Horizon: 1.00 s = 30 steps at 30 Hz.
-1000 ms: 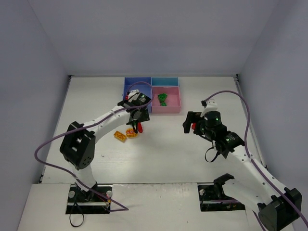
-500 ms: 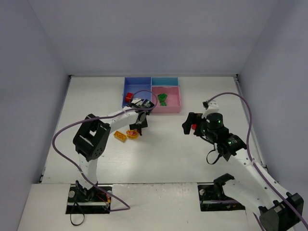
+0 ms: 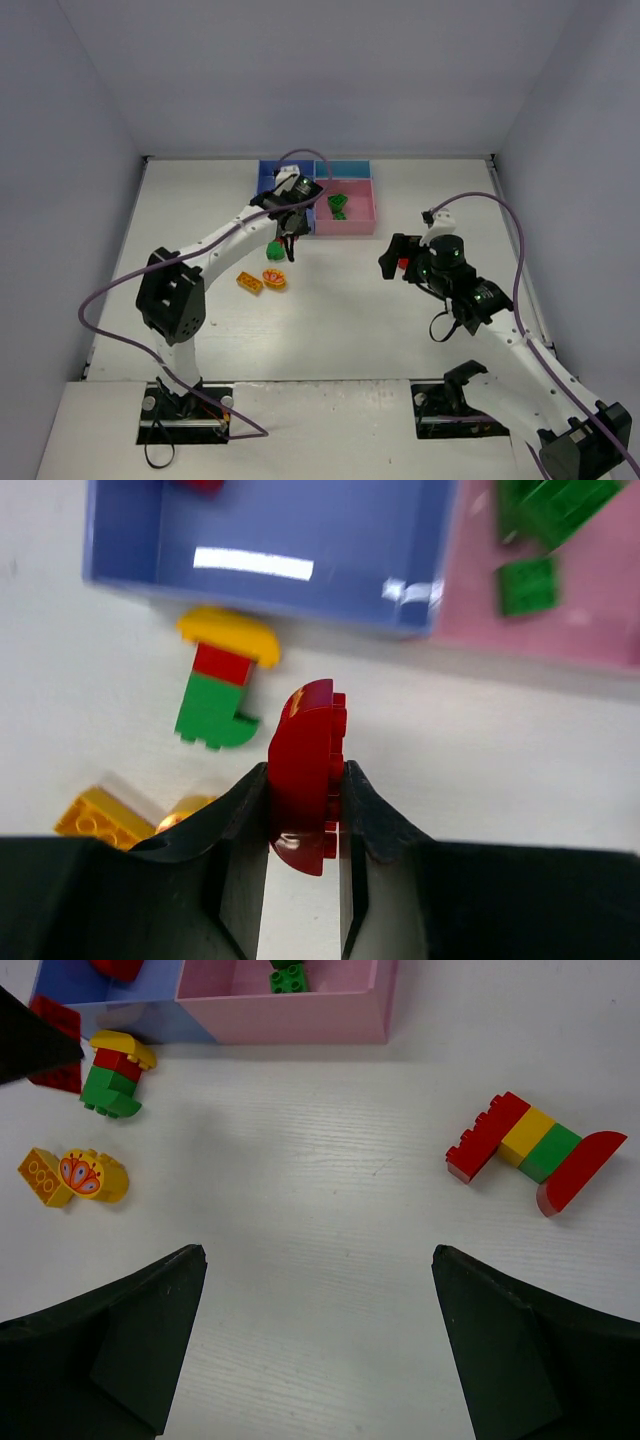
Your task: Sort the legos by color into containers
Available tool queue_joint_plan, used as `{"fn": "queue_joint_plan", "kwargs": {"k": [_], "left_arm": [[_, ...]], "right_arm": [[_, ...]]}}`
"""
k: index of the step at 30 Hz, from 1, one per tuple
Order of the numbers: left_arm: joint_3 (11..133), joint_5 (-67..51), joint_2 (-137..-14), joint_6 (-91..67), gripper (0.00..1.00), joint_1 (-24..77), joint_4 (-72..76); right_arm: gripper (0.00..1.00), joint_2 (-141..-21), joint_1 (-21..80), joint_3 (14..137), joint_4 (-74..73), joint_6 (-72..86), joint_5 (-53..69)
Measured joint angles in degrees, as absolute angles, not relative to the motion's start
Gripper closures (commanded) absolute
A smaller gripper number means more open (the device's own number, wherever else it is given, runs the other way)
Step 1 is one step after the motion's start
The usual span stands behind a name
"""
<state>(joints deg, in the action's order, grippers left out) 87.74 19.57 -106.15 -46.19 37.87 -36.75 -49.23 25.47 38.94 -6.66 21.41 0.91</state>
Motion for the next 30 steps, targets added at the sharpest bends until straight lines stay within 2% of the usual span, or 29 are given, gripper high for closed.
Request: {"fn": "queue_joint_plan", "kwargs": {"k": [2,5,9,10,15,16,17,20,25,30], "left_arm": [[92.5,20.5,-105.3,-43.5,0.96,37.6,-36.9],[101.2,20.9,-106.3,-39.5,0.89,36.5,-36.8],[112.8,20.6,-112.0,-35.2,0.84,32.7,-36.4],[115.3,20.4,-114.0,-34.2,0.76,31.7,-36.4],[124.0,18.9,-125.0,-29.9,0.51,27.8,-36.4],[124.4,18.5,-126.4,-29.3,0.48,27.4,-36.5],[124.4,18.0,-127.7,-28.7,0.4,26.9,-36.7],[124.4,16.9,-129.8,-27.5,0.31,26.5,-37.4],[122.4,16.1,-127.3,-26.2,0.25,26.5,-36.6],[112.2,16.4,-114.3,-25.1,0.17,26.2,-36.0]], "right_arm": [[0.07,-49.2,25.5,38.9,-6.7,21.4,0.9],[0.07,-49.3,25.5,38.9,-6.7,21.2,0.9],[0.07,-49.7,25.5,38.9,-6.7,20.9,0.9],[0.07,-49.9,25.5,38.9,-6.7,20.8,0.9],[0.07,-51.3,25.5,39.0,-6.6,20.0,1.7],[0.07,-51.8,25.5,39.1,-6.6,19.8,2.1],[0.07,-52.3,25.5,39.2,-6.6,19.5,2.5],[0.07,-54.1,25.5,39.9,-6.1,18.8,3.9],[0.12,-58.6,26.3,42.4,-3.6,16.7,7.0],[0.13,-67.8,33.2,47.8,-0.5,14.0,8.3]]}}
